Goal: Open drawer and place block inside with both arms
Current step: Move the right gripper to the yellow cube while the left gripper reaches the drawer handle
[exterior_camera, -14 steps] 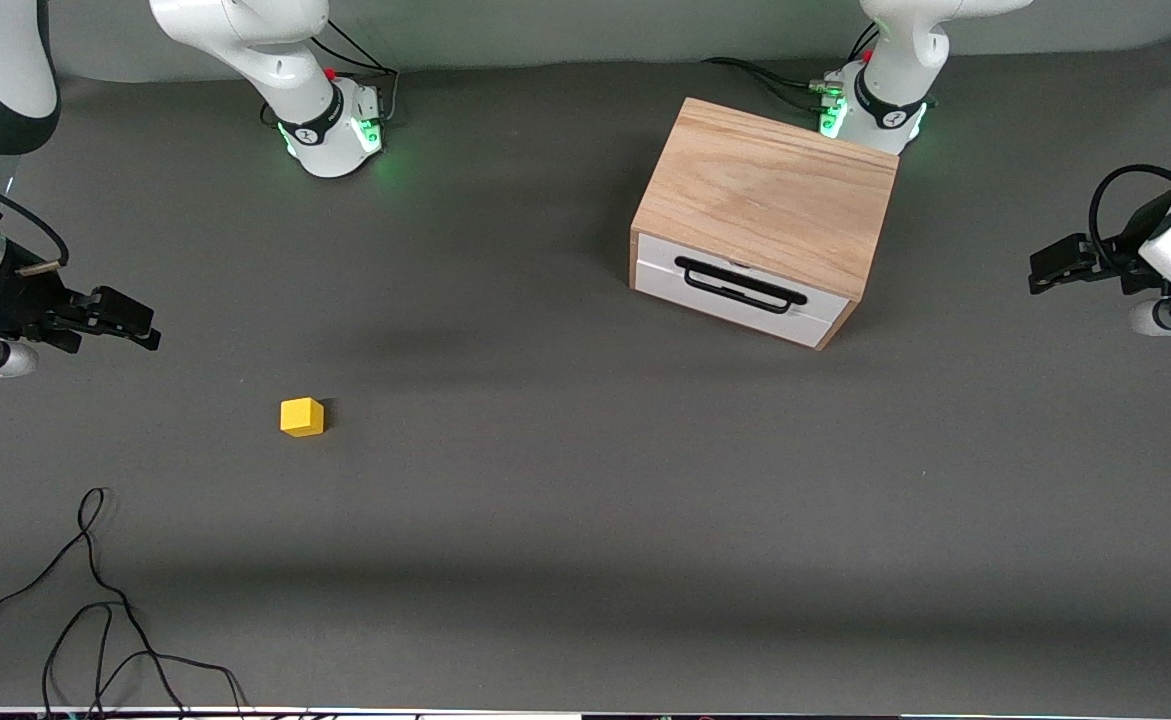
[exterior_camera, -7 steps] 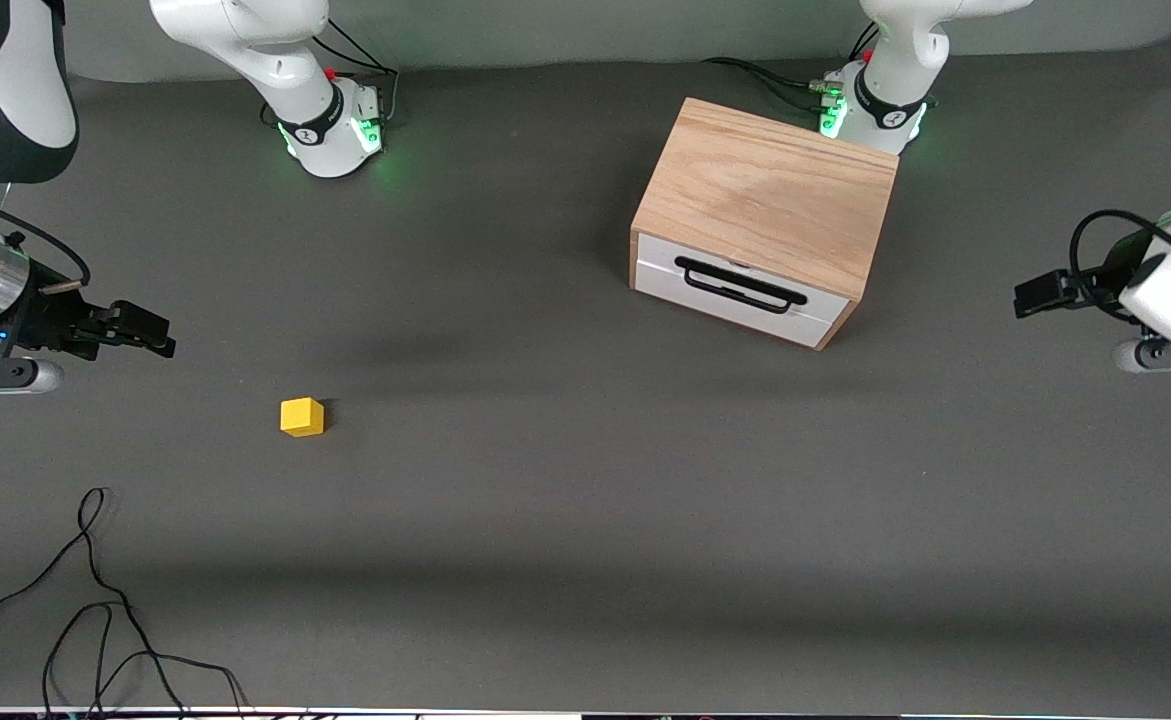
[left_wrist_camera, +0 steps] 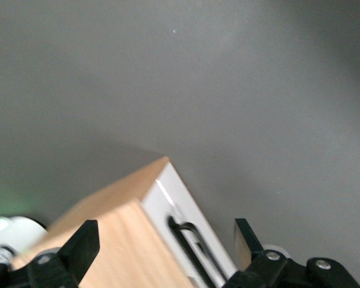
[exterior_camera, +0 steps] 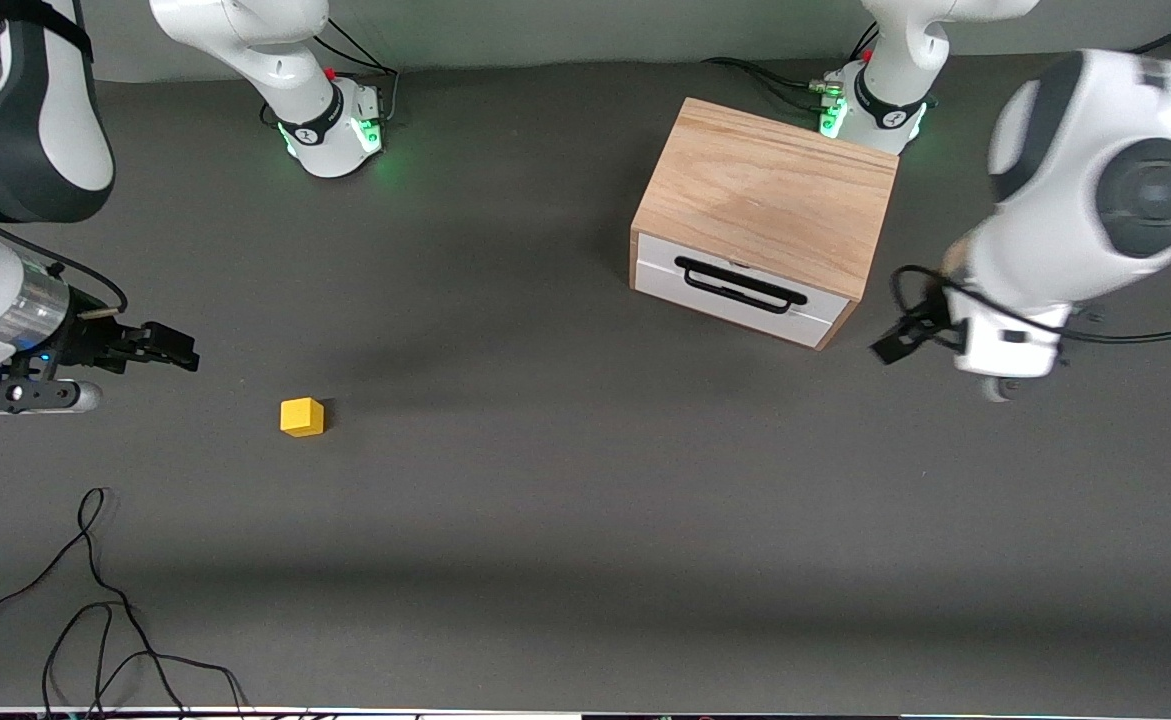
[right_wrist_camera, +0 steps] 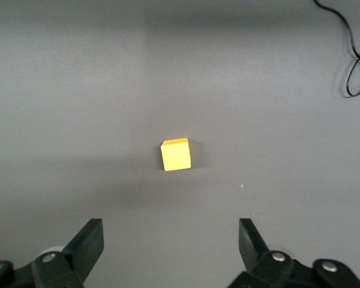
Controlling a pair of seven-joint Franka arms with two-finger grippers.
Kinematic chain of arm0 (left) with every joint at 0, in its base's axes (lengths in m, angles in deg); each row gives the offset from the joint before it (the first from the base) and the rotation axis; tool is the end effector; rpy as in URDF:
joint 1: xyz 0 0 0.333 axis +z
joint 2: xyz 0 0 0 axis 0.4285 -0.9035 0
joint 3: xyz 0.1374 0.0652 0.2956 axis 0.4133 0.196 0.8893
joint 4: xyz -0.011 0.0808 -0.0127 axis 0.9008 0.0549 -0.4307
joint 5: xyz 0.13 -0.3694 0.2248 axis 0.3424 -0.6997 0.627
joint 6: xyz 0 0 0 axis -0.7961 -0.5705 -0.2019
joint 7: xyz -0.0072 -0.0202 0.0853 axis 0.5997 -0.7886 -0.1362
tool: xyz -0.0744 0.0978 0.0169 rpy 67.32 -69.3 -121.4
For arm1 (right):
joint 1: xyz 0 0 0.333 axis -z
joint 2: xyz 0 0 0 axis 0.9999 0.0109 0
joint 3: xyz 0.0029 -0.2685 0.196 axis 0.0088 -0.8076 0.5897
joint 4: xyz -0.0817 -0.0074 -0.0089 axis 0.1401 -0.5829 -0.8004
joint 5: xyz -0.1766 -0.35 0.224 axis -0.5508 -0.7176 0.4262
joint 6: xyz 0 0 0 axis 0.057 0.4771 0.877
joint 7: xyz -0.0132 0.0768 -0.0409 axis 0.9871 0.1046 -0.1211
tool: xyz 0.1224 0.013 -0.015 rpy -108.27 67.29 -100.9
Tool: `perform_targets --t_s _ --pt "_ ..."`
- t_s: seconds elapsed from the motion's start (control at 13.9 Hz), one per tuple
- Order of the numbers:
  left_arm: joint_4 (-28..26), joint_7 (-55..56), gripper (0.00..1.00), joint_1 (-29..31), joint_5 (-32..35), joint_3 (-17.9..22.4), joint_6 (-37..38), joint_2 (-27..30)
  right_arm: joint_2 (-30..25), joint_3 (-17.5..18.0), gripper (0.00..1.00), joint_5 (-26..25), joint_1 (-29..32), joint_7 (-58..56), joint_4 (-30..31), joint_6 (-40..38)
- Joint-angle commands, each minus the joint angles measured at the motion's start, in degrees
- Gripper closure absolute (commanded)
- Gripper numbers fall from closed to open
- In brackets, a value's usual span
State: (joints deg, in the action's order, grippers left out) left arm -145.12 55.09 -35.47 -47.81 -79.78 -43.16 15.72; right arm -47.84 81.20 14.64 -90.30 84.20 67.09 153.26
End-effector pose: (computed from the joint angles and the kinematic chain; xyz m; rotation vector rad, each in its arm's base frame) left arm 0.6286 -0.2129 0.5044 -2.8267 -1.1125 0.2135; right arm 0.6487 -0.0001 0.4737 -3.1251 0.0258 0.0564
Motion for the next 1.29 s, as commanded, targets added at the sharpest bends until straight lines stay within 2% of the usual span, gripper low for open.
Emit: perform_targets --t_s 0.0,0.22,0.43,0.65,0.86,1.01,1.22 --pt "1.77 13.86 0.00 -5.08 0.11 0.74 -0.70 -1.51 -0.22 0.15 0.00 -0.44 0.13 -0.99 4.41 4.59" --pt "1.77 25.30 0.00 -9.49 0.11 0.74 -1.76 -2.56 -0.23 0.15 0.00 -0.44 0.22 -1.16 6.00 6.00" --pt "1.25 37.26 0.00 -10.37 0.02 0.74 -3.95 -4.66 -0.23 0.23 0.00 -0.44 0.22 -1.69 8.28 8.28" --pt "0.63 38.08 0.00 -10.73 -0.94 0.74 -4.75 -8.52 -0.93 0.15 0.00 -0.44 0.22 -2.04 12.85 13.29" --pt "0.54 38.78 0.00 -10.73 -3.84 0.74 -5.63 -11.43 0.82 0.15 0.00 -0.53 0.30 -4.40 16.20 20.75" --pt "0.46 39.48 0.00 -10.73 -4.55 0.74 -5.89 -13.01 0.83 0.15 0.00 -0.44 0.22 -4.86 17.70 22.27" --pt "-2.52 40.54 0.00 -10.82 -4.64 0.74 -8.52 -13.20 1.27 0.15 0.00 -0.53 0.22 -4.94 19.98 24.90"
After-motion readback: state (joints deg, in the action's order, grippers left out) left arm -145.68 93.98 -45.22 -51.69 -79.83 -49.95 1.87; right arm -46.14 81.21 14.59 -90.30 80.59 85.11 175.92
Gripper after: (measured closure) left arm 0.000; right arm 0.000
